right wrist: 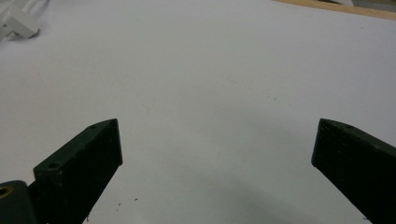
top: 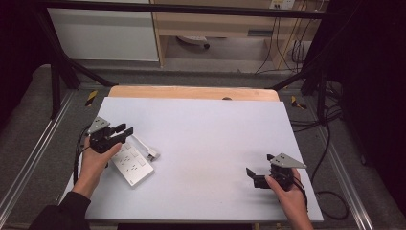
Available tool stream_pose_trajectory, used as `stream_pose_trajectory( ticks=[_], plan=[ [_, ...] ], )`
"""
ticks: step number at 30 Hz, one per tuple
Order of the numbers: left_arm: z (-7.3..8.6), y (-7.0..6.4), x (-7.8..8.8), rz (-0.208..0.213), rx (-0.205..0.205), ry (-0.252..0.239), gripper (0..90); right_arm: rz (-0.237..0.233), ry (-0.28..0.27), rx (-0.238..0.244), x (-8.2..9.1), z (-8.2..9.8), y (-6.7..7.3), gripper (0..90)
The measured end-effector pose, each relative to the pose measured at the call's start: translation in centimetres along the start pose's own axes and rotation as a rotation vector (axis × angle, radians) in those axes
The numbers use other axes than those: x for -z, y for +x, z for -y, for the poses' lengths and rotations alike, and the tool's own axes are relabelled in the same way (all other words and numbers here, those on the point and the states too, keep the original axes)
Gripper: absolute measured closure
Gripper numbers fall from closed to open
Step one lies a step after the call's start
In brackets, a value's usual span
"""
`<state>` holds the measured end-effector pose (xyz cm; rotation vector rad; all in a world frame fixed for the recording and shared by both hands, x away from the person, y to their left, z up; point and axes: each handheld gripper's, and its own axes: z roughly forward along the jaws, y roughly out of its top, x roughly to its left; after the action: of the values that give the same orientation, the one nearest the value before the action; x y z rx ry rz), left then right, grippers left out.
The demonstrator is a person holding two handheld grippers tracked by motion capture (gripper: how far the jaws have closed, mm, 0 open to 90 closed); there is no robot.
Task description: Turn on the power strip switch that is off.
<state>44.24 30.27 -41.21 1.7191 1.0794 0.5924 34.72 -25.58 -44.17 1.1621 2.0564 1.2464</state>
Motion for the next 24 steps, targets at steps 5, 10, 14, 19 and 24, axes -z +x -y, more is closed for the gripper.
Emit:
stream_pose_trajectory(
  ticks=[5, 10, 14, 19, 24],
  plan=[
    [-0.1, -0.1, 0.0, 0.000, 0.001, -0.016, 50.2, 0.000, -0.001, 0.001, 0.0, 0.0, 0.0, 2.3],
    [-0.2, -0.4, 0.1, 0.005, -0.010, -0.032, 40.4, 0.001, 0.000, 0.000, 0.0, 0.0, 0.0, 2.3],
    [-0.3, -0.6, 0.1, 0.019, 0.001, -0.047, 32.2, 0.001, -0.001, 0.001, 0.0, 0.0, 0.0, 2.3],
    [-0.6, -1.1, 0.7, 0.030, -0.007, -0.086, 13.6, 0.001, -0.001, -0.002, 0.0, 0.0, 0.0, 2.3],
    [-1.0, -1.6, 1.9, 0.041, 0.020, -0.129, 6.3, -0.001, 0.000, -0.001, 0.0, 0.0, 0.0, 2.2]
  ],
)
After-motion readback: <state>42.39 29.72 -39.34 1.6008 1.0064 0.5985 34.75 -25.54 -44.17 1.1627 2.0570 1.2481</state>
